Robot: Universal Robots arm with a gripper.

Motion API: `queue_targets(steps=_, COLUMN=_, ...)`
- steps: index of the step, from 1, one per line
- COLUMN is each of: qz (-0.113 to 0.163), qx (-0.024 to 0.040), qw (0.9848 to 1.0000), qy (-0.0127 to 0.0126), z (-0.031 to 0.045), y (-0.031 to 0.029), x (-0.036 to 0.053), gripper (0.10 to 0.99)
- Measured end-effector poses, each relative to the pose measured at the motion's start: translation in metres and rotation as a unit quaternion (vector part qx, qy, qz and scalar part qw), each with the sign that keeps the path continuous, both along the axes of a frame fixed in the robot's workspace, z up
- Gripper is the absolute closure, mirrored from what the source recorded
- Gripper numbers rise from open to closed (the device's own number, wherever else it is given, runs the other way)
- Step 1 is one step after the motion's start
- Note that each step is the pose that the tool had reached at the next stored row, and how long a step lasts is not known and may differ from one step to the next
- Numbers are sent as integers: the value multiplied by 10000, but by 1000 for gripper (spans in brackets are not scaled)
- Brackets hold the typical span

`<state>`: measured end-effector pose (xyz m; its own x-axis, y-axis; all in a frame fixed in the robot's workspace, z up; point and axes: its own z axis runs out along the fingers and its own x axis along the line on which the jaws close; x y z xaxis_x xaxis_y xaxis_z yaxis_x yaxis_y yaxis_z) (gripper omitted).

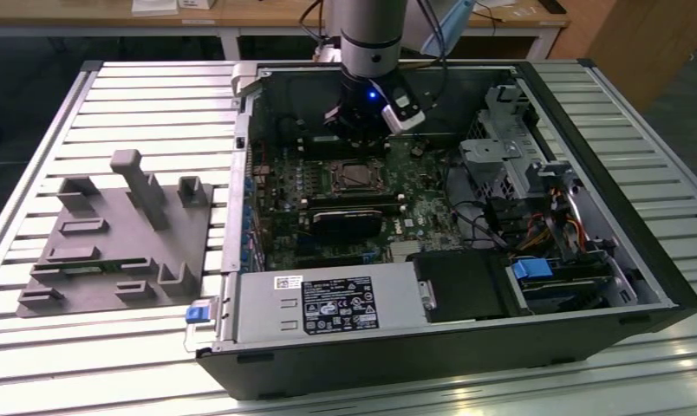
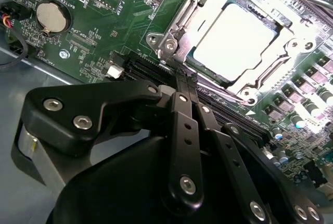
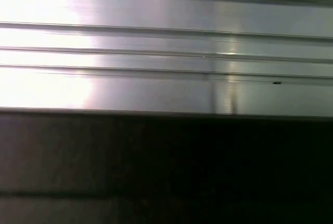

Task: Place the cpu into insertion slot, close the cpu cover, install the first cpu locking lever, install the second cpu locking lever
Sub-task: 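Install the first cpu locking lever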

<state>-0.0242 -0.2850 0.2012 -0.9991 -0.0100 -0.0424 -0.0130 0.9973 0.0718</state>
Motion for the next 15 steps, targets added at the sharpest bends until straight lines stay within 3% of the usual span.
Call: queue_targets(steps=15, qz=-27, qx=-66, qw=10000, qy=0, z=-13, y=0, x=10, gripper=980)
